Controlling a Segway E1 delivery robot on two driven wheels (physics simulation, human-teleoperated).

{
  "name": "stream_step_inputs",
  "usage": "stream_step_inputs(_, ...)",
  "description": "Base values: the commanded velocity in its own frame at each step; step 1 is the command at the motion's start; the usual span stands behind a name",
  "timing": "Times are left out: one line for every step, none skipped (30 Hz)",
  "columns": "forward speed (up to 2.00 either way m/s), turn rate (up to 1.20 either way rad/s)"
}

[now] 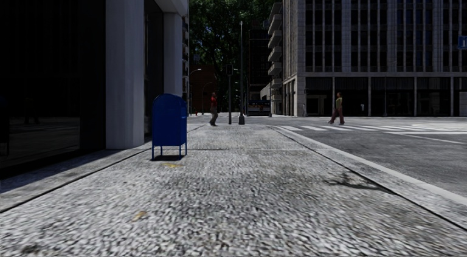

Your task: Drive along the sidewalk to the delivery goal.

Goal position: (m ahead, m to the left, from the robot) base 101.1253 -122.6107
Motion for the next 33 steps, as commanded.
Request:
stream_step_inputs(2.0, 0.0)
stream_step_inputs(2.0, 0.0)
stream_step_inputs(2.0, 0.0)
stream_step_inputs(2.0, 0.0)
stream_step_inputs(2.0, 0.0)
stream_step_inputs(2.0, 0.0)
stream_step_inputs(2.0, 0.0)
stream_step_inputs(2.0, 0.0)
stream_step_inputs(2.0, 0.0)
stream_step_inputs(2.0, 0.0)
stream_step_inputs(2.0, 0.0)
stream_step_inputs(2.0, 0.0)
stream_step_inputs(2.0, 0.0)
stream_step_inputs(2.0, 0.0)
stream_step_inputs(2.0, 0.0)
stream_step_inputs(2.0, 0.0)
stream_step_inputs(2.0, 0.0)
stream_step_inputs(2.0, 0.0)
stream_step_inputs(2.0, 0.0)
stream_step_inputs(2.0, 0.0)
stream_step_inputs(2.0, 0.0)
stream_step_inputs(2.0, 0.0)
stream_step_inputs(2.0, 0.0)
stream_step_inputs(2.0, 0.0)
stream_step_inputs(2.0, 0.0)
stream_step_inputs(2.0, 0.0)
stream_step_inputs(2.0, 0.0)
stream_step_inputs(2.0, 0.0)
stream_step_inputs(2.0, 0.0)
stream_step_inputs(2.0, 0.0)
stream_step_inputs(2.0, 0.0)
stream_step_inputs(2.0, 0.0)
stream_step_inputs(2.0, 0.0)
